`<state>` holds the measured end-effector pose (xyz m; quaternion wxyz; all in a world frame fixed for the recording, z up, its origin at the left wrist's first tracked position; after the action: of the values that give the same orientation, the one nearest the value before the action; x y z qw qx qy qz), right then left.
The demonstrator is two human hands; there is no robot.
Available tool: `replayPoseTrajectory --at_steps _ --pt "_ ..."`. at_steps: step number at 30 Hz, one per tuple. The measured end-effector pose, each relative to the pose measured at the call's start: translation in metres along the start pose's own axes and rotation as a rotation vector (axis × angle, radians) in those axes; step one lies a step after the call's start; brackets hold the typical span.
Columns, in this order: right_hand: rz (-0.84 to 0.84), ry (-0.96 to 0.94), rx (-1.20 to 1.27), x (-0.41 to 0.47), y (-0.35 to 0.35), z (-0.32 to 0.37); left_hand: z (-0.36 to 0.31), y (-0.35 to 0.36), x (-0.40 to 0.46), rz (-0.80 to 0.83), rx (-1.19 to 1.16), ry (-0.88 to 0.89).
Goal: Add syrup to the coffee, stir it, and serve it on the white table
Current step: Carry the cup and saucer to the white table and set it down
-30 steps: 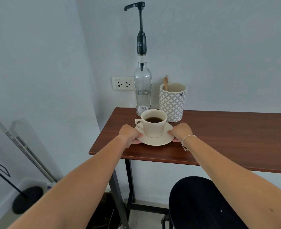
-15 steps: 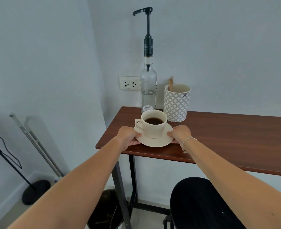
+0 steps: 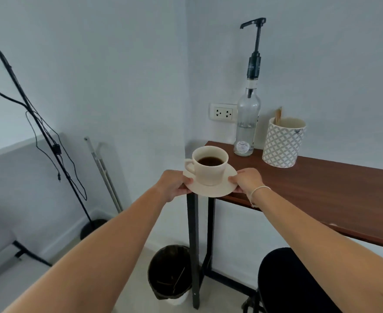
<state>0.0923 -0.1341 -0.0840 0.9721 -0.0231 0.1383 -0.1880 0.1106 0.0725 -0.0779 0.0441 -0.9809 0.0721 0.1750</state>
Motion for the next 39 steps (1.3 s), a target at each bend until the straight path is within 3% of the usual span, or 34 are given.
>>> replayPoseTrajectory --at_steps 12,24,39 --pt "0.233 -0.058 -0.057 -0.129 0.145 0.004 0.042 -0.163 -0.124 -0.261 -0.038 0.004" --pt "0.541 -0.046 -0.169 -0.331 0.308 -0.067 0.152 -0.335 -0.339 -0.562 -0.185 -0.073" --pt "1.000 -0.025 -0.221 -0.542 0.492 -0.141 0.280 -0.489 -0.552 -0.966 -0.356 -0.105"
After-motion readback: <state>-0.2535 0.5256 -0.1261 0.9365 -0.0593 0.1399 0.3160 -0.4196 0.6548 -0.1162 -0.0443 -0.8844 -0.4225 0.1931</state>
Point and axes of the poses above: each hand's wrist, its own x-axis towards the middle knuckle, its own y-axis out of the palm, z = x × y, the point moved 6 cm from there along x, towards the middle knuckle, and after that the axes turned 7 degrees about x, right-handed, at the moved point
